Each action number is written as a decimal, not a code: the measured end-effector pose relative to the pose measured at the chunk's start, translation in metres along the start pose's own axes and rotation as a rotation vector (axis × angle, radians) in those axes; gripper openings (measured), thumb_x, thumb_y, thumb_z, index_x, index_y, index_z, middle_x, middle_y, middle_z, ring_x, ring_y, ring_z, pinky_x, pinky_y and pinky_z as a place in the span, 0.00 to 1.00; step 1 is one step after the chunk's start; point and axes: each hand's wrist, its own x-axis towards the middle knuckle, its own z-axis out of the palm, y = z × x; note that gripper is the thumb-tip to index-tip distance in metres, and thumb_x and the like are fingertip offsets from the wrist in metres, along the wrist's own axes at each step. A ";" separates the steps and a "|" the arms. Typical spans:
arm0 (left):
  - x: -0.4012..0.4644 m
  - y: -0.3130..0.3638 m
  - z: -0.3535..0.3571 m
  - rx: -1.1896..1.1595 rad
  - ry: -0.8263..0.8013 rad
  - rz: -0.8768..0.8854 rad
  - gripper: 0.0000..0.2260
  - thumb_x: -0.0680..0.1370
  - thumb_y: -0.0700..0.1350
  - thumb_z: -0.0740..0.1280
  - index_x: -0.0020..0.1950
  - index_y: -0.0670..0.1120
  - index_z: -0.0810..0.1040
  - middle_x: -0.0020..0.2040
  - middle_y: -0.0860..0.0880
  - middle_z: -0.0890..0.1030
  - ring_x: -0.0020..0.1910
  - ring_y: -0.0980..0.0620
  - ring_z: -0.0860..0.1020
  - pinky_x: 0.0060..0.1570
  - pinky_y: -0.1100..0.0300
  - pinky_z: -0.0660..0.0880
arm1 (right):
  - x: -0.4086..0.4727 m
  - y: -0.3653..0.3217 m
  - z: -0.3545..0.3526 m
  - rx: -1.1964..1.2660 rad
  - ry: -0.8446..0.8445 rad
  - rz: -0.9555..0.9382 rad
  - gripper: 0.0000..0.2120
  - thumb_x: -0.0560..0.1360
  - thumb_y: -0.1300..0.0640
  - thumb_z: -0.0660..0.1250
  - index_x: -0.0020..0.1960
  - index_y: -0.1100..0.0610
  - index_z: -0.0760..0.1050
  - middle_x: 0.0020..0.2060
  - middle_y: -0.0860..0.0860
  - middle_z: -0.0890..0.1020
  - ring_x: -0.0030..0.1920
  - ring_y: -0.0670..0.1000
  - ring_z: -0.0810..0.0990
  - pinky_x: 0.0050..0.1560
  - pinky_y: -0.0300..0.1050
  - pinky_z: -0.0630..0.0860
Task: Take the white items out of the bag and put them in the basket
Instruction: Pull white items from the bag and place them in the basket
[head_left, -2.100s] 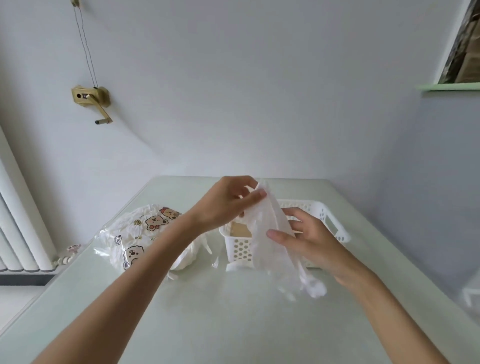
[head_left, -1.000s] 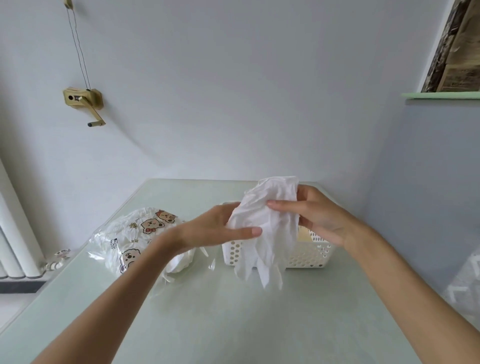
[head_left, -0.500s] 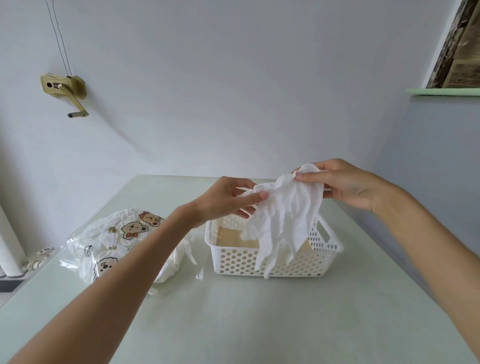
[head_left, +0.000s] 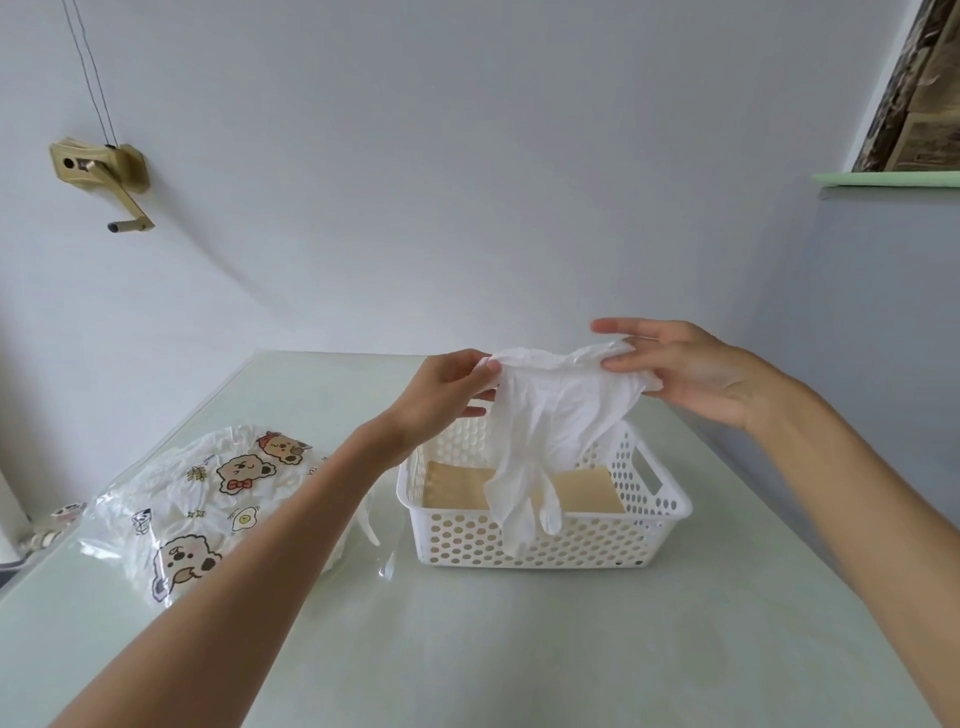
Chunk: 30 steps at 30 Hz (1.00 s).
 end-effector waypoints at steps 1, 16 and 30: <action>0.004 -0.001 0.000 0.038 0.014 -0.002 0.10 0.82 0.47 0.60 0.54 0.45 0.79 0.49 0.51 0.82 0.51 0.56 0.81 0.52 0.65 0.76 | 0.001 -0.001 0.001 -0.096 -0.005 0.043 0.20 0.68 0.67 0.71 0.57 0.53 0.78 0.49 0.52 0.83 0.49 0.49 0.82 0.52 0.39 0.78; 0.039 0.014 -0.037 0.821 0.128 -0.082 0.08 0.79 0.49 0.64 0.55 0.54 0.81 0.56 0.49 0.82 0.58 0.45 0.77 0.60 0.53 0.72 | 0.019 0.040 0.043 -0.270 0.231 0.035 0.08 0.75 0.62 0.69 0.53 0.54 0.77 0.49 0.55 0.83 0.41 0.49 0.82 0.35 0.36 0.77; 0.071 -0.049 0.029 1.187 -0.217 0.158 0.10 0.76 0.49 0.70 0.56 0.51 0.76 0.53 0.54 0.80 0.48 0.53 0.77 0.46 0.60 0.72 | 0.056 0.113 0.017 -1.329 0.093 0.268 0.10 0.73 0.67 0.61 0.53 0.59 0.67 0.43 0.53 0.74 0.40 0.53 0.74 0.31 0.41 0.66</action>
